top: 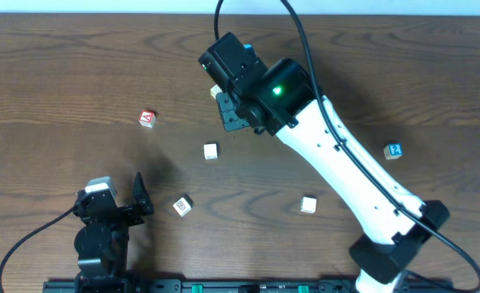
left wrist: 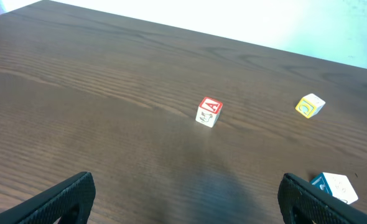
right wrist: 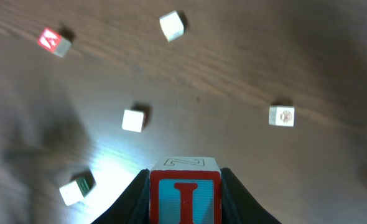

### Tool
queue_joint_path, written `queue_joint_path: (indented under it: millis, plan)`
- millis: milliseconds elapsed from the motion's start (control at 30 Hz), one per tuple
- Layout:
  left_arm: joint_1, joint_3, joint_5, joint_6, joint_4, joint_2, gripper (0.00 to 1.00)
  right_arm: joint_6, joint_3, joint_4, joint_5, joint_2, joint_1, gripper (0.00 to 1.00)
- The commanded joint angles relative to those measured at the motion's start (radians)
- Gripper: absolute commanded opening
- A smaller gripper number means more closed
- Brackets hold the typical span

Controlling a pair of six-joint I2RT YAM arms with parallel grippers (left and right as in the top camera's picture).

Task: Spell out Ai2
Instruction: 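Carry the red 'I' block with the right gripper toward the table center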

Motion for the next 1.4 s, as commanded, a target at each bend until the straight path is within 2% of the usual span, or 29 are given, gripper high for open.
queue_joint_path:
  millis: [0,267,567,767,1367]
  plan:
    - [0.004,-0.022,0.011,0.005,-0.007,-0.006,0.95,0.014,-0.083,0.050,0.031,-0.097,0.007,0.01]
    - [0.004,-0.022,0.010,0.005,-0.007,-0.006,0.95,0.016,-0.519,0.338,-0.059,-0.322,-0.024,0.01]
    - [0.004,-0.022,0.010,0.005,-0.007,-0.006,0.95,0.045,-0.779,0.459,-0.091,-0.460,-0.122,0.01]
    - [0.004,-0.022,0.010,0.005,-0.007,-0.006,0.95,0.127,-0.787,0.496,-0.080,-0.354,-0.130,0.01]
    - [0.004,-0.022,0.010,0.005,-0.007,-0.006,0.95,0.213,-0.787,0.906,-0.061,0.031,-0.129,0.01]
